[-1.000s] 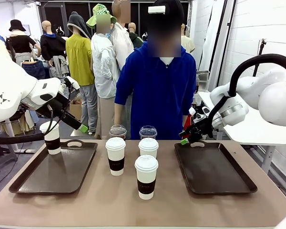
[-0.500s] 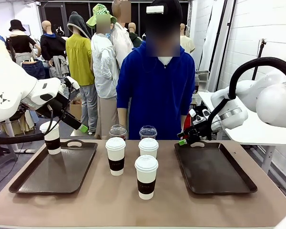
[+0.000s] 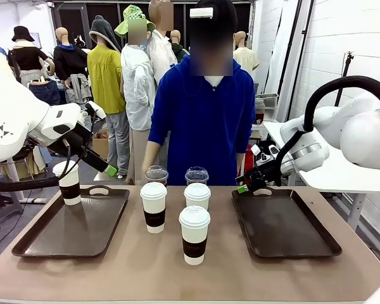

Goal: Distribute the coffee onto the tray.
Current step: Pick up one iced Americano and place it on the right Handle tray.

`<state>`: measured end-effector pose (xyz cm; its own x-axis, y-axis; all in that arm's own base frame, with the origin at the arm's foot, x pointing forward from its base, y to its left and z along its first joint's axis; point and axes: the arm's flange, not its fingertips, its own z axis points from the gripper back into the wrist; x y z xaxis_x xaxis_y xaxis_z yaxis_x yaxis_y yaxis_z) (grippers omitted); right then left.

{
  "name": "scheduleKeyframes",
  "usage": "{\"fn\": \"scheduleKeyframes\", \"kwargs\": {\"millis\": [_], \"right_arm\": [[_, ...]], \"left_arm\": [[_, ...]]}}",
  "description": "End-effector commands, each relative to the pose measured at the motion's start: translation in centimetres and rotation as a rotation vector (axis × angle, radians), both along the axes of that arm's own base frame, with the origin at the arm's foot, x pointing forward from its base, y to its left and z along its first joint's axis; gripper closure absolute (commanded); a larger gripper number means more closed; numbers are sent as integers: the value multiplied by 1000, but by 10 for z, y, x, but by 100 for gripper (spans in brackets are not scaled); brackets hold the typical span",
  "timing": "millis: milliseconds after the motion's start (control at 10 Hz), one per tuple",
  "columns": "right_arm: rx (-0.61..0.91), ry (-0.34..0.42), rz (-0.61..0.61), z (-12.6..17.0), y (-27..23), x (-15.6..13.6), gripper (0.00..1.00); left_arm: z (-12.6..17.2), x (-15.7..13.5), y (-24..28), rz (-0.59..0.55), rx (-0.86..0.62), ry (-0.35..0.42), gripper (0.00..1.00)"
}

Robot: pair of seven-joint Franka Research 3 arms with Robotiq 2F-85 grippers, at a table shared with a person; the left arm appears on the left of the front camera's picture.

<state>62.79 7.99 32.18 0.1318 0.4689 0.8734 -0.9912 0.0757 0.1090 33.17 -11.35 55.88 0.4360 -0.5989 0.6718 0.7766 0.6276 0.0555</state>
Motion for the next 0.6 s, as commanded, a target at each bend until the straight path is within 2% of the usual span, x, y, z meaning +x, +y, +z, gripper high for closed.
{"fn": "scheduleKeyframes", "kwargs": {"millis": [0,500], "right_arm": [[61,-13,1,-14,14,11,0],[146,-52,16,-49,49,23,0]], "left_arm": [[0,0,1,-1,-6,1,0],[0,0,1,-1,-6,1,0]]}}
